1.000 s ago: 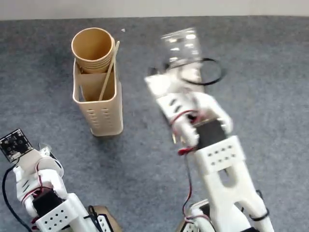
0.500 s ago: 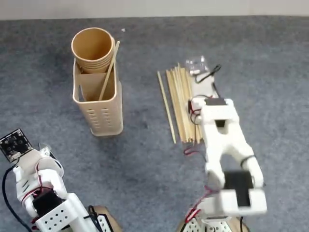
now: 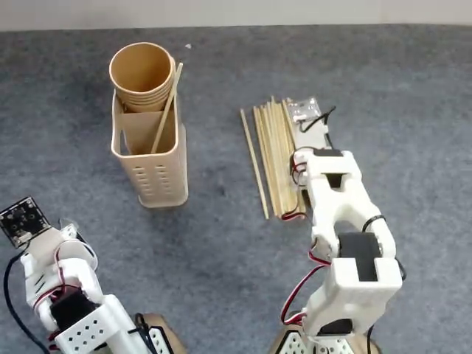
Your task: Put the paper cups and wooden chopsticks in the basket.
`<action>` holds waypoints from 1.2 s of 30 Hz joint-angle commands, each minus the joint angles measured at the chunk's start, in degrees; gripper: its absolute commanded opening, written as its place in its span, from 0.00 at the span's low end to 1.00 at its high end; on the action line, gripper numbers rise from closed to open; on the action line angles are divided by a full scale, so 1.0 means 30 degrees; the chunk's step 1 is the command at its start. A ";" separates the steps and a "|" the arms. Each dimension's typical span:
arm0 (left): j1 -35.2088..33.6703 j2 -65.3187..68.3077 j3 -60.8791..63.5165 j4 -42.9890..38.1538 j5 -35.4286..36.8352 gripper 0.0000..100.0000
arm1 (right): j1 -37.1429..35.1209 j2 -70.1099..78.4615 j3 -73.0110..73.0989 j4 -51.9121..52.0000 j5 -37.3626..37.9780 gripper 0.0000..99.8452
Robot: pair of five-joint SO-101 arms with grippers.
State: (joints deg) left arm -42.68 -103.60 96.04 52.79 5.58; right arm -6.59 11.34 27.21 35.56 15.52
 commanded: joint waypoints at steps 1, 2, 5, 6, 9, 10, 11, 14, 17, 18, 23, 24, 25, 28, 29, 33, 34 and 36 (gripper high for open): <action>0.0337 -0.0161 0.0220 -0.0322 0.0147 0.14 | 0.0073 -0.1626 -0.0484 -0.0073 -0.1231 0.01; 0.0484 -0.0161 0.0220 -0.0322 0.0147 0.14 | 0.0073 -0.2418 -0.0454 -0.0073 -0.1465 0.01; 0.1128 -0.0161 0.0249 -0.0322 0.0147 0.14 | -0.0015 -0.5231 -0.0337 -0.0073 -0.1524 0.01; 0.1158 -0.0161 0.0249 -0.0322 0.0147 0.14 | -0.0044 -0.6081 -0.0337 -0.0073 -0.1524 0.01; 0.1128 -0.0161 0.0249 -0.0322 0.0147 0.14 | 0.0015 -0.8103 -0.0337 -0.0044 -0.1201 0.01; 0.1128 -0.0161 0.0249 -0.0293 0.0147 0.14 | 0.0044 -0.8513 -0.0337 -0.0044 -0.0967 0.01; 0.1128 -0.0161 0.0249 -0.0293 0.0147 0.14 | 0.0044 -0.8777 -0.0337 -0.0044 -0.0645 0.01; 0.1128 -0.0161 0.0249 -0.0293 0.0147 0.14 | 0.0015 -0.8894 -0.0249 -0.0044 -0.0029 0.04; 0.1128 -0.0161 0.0249 -0.0264 0.0147 0.14 | -0.0015 -0.8894 0.1040 -0.0073 -0.0029 0.09; 0.1128 -0.0161 0.0249 -0.0264 0.0147 0.14 | -0.0015 -0.8894 0.1480 -0.0073 -0.0029 0.10; 0.1099 -0.0161 0.0249 -0.0264 0.0147 0.14 | 0.0132 -0.8894 0.2711 -0.0073 0.0059 0.11; 0.1099 -0.0161 0.0249 -0.0264 0.0147 0.14 | 0.0308 -0.8923 0.2681 -0.0073 0.0059 0.11; 0.1099 -0.0161 0.0249 -0.0264 0.0147 0.14 | 0.0454 -0.8923 0.2623 -0.0073 0.0059 0.11; 0.1099 -0.0161 0.0249 -0.0264 0.0147 0.14 | 0.0718 -0.8894 0.2564 -0.0132 0.0059 0.11; 0.1099 -0.0161 0.0249 -0.0264 0.0147 0.14 | 0.0718 -0.8894 0.2564 -0.0132 0.0059 0.11; 0.1099 -0.0161 0.0249 -0.0264 0.0147 0.14 | 0.0601 -0.8864 0.2593 -0.0132 0.0088 0.11; 0.1099 -0.0161 0.0249 -0.0264 0.0147 0.14 | 0.0601 -0.8835 0.2623 -0.0161 0.0088 0.11; 0.1099 -0.0161 0.0249 -0.0293 0.0147 0.14 | 0.0659 -0.8103 0.2564 -0.0161 0.0117 0.11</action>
State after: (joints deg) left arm -40.22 -103.60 96.04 52.79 5.58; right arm -5.19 -12.84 35.56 35.56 15.25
